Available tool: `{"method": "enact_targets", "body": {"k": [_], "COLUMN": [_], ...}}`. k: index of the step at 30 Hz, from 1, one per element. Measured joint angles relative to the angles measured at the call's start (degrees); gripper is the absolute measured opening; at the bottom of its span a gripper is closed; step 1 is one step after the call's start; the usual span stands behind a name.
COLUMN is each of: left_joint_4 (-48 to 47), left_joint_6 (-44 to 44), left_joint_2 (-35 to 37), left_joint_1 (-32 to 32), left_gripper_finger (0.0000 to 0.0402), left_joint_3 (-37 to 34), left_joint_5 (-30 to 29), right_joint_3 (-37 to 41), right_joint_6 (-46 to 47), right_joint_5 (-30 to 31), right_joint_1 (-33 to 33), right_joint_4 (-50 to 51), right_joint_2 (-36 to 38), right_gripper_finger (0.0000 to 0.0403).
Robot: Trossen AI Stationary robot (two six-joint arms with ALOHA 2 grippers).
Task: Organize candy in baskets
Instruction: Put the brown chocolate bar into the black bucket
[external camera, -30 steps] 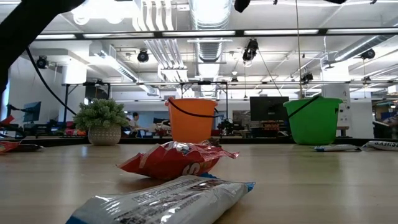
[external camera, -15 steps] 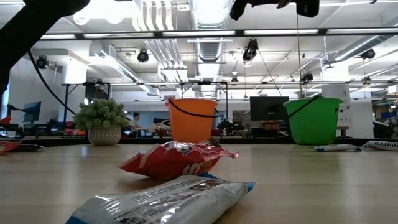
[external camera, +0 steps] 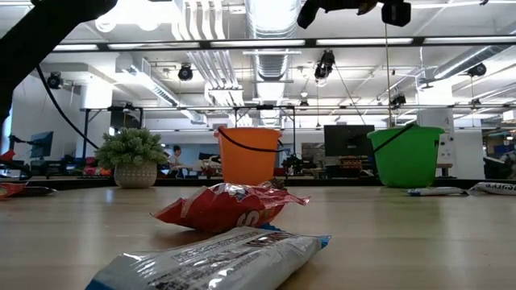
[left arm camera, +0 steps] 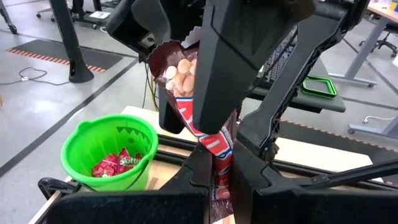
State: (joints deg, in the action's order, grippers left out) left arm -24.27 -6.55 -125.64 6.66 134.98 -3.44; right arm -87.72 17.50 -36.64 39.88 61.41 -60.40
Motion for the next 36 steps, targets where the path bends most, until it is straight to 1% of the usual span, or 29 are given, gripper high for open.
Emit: {"method": "enact_targets", "body": {"k": [3, 12, 17, 24, 28, 32, 36], "left_joint_4": [-0.02, 0.02, 0.15, -1.56, -5.72, -8.85, -10.87], "left_joint_6": [0.00, 0.06, 0.04, 0.17, 1.83, 1.90, 2.02], "left_joint_2": [0.00, 0.00, 0.00, 0.83, 1.64, 2.07, 2.65], "left_joint_1": [0.02, -0.01, 0.04, 0.00, 0.00, 0.00, 0.00], "left_gripper_finger": [0.0001, 0.0008, 0.0031, 0.0079, 0.0101, 0.0115, 0.0119], "left_joint_3": [0.00, 0.00, 0.00, 0.02, 0.04, 0.04, 0.04], "left_joint_5": [0.03, 0.35, 4.04, 4.68, 4.65, 4.63, 4.26], "right_joint_3": [0.00, 0.00, 0.00, 0.00, 0.00, 0.00, 0.00], "right_joint_6": [-0.08, -0.57, -0.52, -0.59, -0.55, 0.12, 0.17], "right_joint_5": [0.51, 0.63, 0.56, 1.01, 1.05, 1.05, 0.93], "right_joint_1": [0.00, -0.02, -0.04, 0.07, 0.01, 0.02, 0.02], "right_joint_4": [0.28, 1.51, 1.86, 2.93, 3.63, 5.47, 9.74], "right_joint_2": [0.23, 0.97, 1.64, 2.80, 3.68, 4.87, 5.98], "right_gripper_finger": [0.0039, 0.0036, 0.0034, 0.0033, 0.0032, 0.0032, 0.0031]}}
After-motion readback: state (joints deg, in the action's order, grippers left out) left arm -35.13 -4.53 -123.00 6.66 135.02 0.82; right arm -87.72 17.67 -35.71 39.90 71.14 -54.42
